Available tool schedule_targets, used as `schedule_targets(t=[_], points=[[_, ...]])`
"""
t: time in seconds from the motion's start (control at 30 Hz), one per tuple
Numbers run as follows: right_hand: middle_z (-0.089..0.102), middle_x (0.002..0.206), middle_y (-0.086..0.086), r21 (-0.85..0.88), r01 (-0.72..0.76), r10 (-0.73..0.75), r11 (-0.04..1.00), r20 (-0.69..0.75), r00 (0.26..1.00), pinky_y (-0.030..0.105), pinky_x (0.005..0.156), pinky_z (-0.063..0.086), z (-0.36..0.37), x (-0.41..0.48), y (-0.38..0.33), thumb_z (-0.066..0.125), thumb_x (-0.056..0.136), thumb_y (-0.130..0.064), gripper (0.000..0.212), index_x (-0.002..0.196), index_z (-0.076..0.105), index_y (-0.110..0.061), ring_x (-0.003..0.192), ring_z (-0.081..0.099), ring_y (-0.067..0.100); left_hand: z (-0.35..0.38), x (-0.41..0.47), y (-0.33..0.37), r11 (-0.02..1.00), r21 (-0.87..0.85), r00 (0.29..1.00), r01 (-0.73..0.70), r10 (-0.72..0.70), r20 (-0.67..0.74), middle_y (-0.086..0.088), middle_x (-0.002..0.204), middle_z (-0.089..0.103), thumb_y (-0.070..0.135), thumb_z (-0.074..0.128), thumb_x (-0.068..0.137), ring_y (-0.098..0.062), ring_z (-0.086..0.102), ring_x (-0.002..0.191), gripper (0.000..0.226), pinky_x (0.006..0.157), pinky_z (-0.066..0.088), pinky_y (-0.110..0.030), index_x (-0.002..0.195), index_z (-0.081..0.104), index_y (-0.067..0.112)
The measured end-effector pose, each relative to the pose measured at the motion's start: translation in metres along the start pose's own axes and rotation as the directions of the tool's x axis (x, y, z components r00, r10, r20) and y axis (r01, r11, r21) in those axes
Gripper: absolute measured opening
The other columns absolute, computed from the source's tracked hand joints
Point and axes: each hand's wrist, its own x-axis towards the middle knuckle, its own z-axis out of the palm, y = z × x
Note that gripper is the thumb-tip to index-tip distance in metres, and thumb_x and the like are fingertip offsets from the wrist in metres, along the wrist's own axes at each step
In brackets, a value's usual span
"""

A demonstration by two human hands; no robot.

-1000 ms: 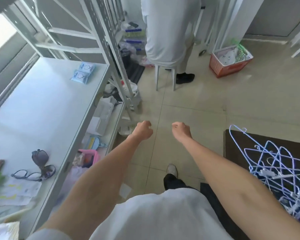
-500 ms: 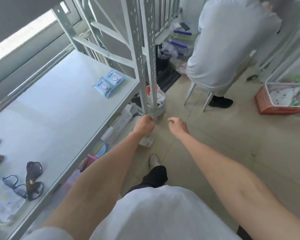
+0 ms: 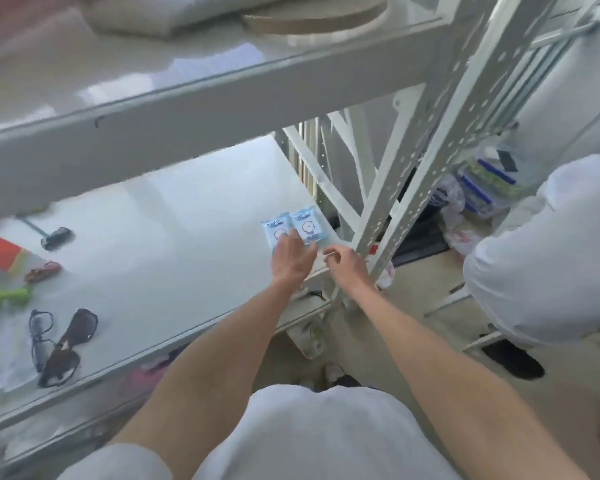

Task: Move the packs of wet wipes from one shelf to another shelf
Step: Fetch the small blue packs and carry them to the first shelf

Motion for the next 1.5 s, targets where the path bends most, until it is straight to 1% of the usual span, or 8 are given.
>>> schedule_targets(t=[0.1,0.2,0.3,0.57,0.97,1.3,1.43,1.5], points=[[0.07,0.122,0.013,-0.045,0.131,-0.132,0.99,-0.018,0.991,0.037,0.1,0.05,0.008,0.036,-0.026,0.051,0.1,-0.011,0.028,0.122,0.069,-0.008,0.115,0.064,0.029,-0.011,0.033,-0.02,0.956,-0.037,0.943,0.29,-0.293,-0.157,-0.017,0.13,0.052,0.054,0.061,0.091,-0.036,0.055,0.121,0.068,0.096,0.046,-0.045,0.134,0.046,0.004],[0.049,0.145,0.016,-0.191,0.125,-0.126,0.973,0.009,0.992,0.04,0.11,0.038,0.021,0.066,-0.036,0.052,0.099,-0.016,0.038,0.134,0.058,-0.001,0.133,0.046,0.034,-0.014,0.057,-0.042,0.829,-0.188,0.84,0.526,-0.541,-0.035,-0.018,0.139,0.052,0.068,0.065,0.083,-0.037,0.053,0.128,0.091,0.104,0.047,-0.048,0.14,0.043,0.001],[0.025,0.164,0.013,-0.275,0.071,-0.035,0.959,0.132,0.991,0.044,0.119,0.028,0.031,0.083,-0.034,0.049,0.102,-0.029,0.056,0.153,0.038,-0.009,0.147,0.026,0.036,-0.011,0.062,-0.046,0.778,-0.374,0.841,0.504,-0.541,0.007,-0.022,0.129,0.062,0.06,0.071,0.083,-0.038,0.063,0.117,0.079,0.096,0.054,-0.047,0.128,0.054,-0.002],[0.057,0.124,0.009,0.187,-0.194,0.152,0.963,0.216,0.964,0.032,0.089,0.044,0.037,0.104,-0.036,0.069,0.094,-0.039,0.056,0.132,0.046,-0.004,0.117,0.057,0.028,-0.001,0.046,-0.035,0.643,-0.583,0.821,0.496,-0.567,0.073,-0.006,0.097,0.065,0.028,0.077,0.088,-0.021,0.059,0.09,0.036,0.072,0.043,-0.027,0.111,0.071,0.002],[0.071,0.115,0.012,0.139,-0.253,0.193,0.957,0.342,0.92,0.03,0.071,0.046,0.045,0.132,-0.038,0.072,0.085,-0.04,0.049,0.123,0.066,-0.009,0.103,0.067,0.031,-0.009,0.076,-0.027,0.277,-0.775,0.629,0.568,-0.753,0.192,-0.012,0.135,0.058,0.038,0.085,0.076,-0.031,0.058,0.123,0.078,0.093,0.045,-0.032,0.137,0.047,0.008],[0.065,0.085,0.009,0.067,-0.151,0.118,0.986,0.354,0.928,0.031,0.068,0.047,0.03,0.137,-0.023,0.07,0.079,-0.03,0.018,0.075,0.062,-0.015,0.082,0.061,0.026,-0.018,0.102,-0.015,0.393,-0.678,0.694,0.622,-0.678,0.243,-0.016,0.147,0.05,0.013,0.072,0.091,-0.026,0.055,0.124,0.068,0.107,0.045,-0.034,0.146,0.035,-0.002],[0.074,0.106,0.021,0.214,-0.237,0.116,0.948,0.461,0.88,0.052,0.094,0.058,0.048,0.157,-0.001,0.061,0.065,-0.023,0.022,0.085,0.067,-0.014,0.103,0.07,0.038,-0.02,0.081,-0.016,0.411,-0.693,0.745,0.592,-0.607,0.276,-0.012,0.099,0.06,0.005,0.08,0.079,-0.027,0.063,0.084,0.056,0.06,0.048,-0.035,0.128,0.053,-0.002],[0.072,0.114,0.02,0.304,-0.301,0.107,0.904,0.521,0.847,0.051,0.095,0.057,0.037,0.121,-0.033,0.052,0.072,-0.008,0.028,0.096,0.066,-0.012,0.105,0.069,0.039,-0.027,0.067,-0.02,0.413,-0.706,0.764,0.576,-0.579,0.285,-0.015,0.096,0.062,0.008,0.08,0.079,-0.027,0.062,0.074,0.05,0.059,0.048,-0.032,0.121,0.055,-0.001]])
